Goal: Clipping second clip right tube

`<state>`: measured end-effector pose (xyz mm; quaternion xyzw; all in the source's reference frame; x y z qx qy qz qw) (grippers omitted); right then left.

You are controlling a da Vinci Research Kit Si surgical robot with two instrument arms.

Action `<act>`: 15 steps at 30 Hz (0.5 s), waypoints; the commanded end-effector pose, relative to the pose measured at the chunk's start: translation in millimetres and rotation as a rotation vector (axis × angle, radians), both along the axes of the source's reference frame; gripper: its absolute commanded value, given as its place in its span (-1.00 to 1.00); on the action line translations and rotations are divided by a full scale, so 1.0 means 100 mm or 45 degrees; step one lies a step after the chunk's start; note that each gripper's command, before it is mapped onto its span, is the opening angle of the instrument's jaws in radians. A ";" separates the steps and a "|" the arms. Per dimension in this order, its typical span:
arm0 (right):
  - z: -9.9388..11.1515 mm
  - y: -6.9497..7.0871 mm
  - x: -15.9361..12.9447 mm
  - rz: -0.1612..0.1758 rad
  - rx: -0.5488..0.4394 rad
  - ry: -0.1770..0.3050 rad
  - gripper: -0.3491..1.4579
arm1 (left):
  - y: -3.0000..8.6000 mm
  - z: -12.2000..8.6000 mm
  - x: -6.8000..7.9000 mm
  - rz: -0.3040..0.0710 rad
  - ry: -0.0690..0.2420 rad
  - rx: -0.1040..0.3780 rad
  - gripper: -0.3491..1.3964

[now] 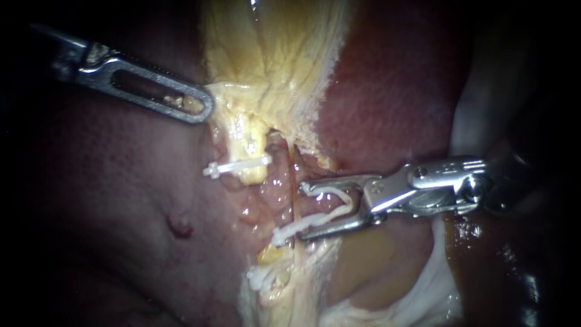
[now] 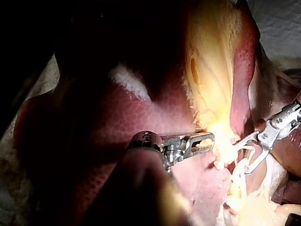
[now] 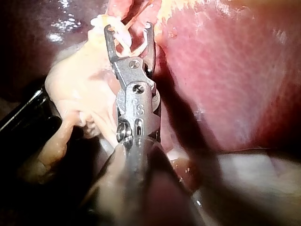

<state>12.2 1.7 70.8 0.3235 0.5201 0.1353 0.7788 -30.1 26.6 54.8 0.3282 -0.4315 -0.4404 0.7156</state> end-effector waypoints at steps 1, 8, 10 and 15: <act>0.001 -0.001 0.001 0.003 0.013 0.006 -0.06 | 0.000 0.000 0.000 0.000 0.000 0.000 -1.00; 0.005 -0.005 0.014 -0.029 0.053 0.046 -0.06 | 0.000 0.001 -0.002 -0.004 0.003 -0.002 -1.00; 0.006 -0.007 0.017 -0.033 0.054 0.051 -0.06 | 0.000 0.001 -0.002 -0.004 0.003 -0.002 -1.00; 0.009 -0.010 0.026 -0.029 0.078 0.076 -0.06 | 0.000 0.002 -0.004 -0.003 0.002 -0.001 -1.00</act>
